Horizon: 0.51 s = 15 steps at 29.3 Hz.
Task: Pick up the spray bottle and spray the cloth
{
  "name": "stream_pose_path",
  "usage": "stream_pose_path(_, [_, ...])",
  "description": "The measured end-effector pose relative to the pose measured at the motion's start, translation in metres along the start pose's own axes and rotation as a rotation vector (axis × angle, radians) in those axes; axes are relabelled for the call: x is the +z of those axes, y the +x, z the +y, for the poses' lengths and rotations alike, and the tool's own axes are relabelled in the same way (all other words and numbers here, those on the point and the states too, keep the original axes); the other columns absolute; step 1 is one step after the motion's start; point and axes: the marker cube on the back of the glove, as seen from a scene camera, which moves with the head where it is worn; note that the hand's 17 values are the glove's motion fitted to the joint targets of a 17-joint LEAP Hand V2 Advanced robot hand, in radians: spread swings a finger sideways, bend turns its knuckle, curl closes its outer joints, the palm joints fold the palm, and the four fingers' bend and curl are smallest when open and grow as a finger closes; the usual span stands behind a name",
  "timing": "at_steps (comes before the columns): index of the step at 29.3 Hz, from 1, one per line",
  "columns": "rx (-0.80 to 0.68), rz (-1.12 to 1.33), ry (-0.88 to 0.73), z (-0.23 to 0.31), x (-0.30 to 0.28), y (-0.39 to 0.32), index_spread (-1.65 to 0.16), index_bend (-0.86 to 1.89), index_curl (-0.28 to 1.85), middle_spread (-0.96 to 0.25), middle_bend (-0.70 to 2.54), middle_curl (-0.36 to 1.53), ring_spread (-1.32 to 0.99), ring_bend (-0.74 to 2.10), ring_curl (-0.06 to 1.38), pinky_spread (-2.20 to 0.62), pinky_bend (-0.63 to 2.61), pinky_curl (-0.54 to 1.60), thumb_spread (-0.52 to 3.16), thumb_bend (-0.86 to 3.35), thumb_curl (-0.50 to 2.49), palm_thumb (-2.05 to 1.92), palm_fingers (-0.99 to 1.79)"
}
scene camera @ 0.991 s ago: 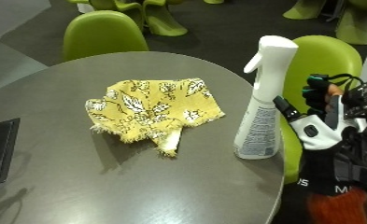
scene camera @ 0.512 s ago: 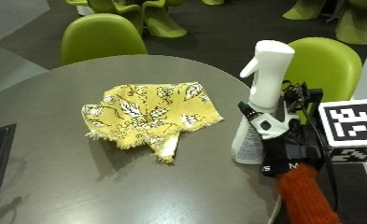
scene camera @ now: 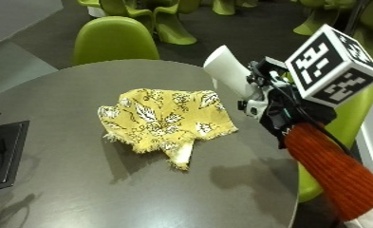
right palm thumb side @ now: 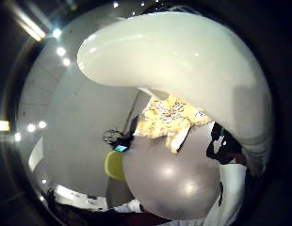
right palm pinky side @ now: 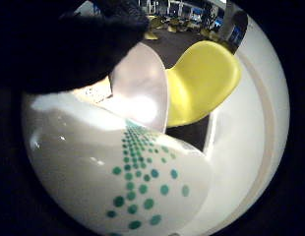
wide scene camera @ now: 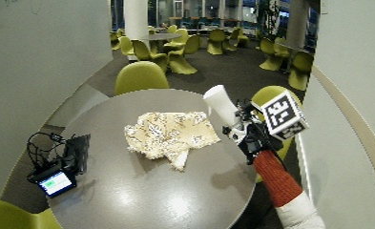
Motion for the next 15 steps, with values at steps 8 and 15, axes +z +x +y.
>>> stream_pose_path(8, [-0.006, 0.341, -0.048, -0.036, -0.001, -0.008, -0.20, 0.14, 0.33, -0.03, 0.43, 0.47, -0.08, 0.60, 0.45, 0.01, 0.33, 0.35, 0.84, 0.17, 0.53, 1.06, 0.73])
stream_pose_path(15, [-0.054, 0.635, -0.056, -0.049, -0.007, -0.010, -0.20, 0.17, 0.35, -0.04, 0.41, 0.48, -0.08, 0.57, 0.46, 0.00, 0.28, 0.36, 0.80, 0.13, 0.56, 1.09, 0.75])
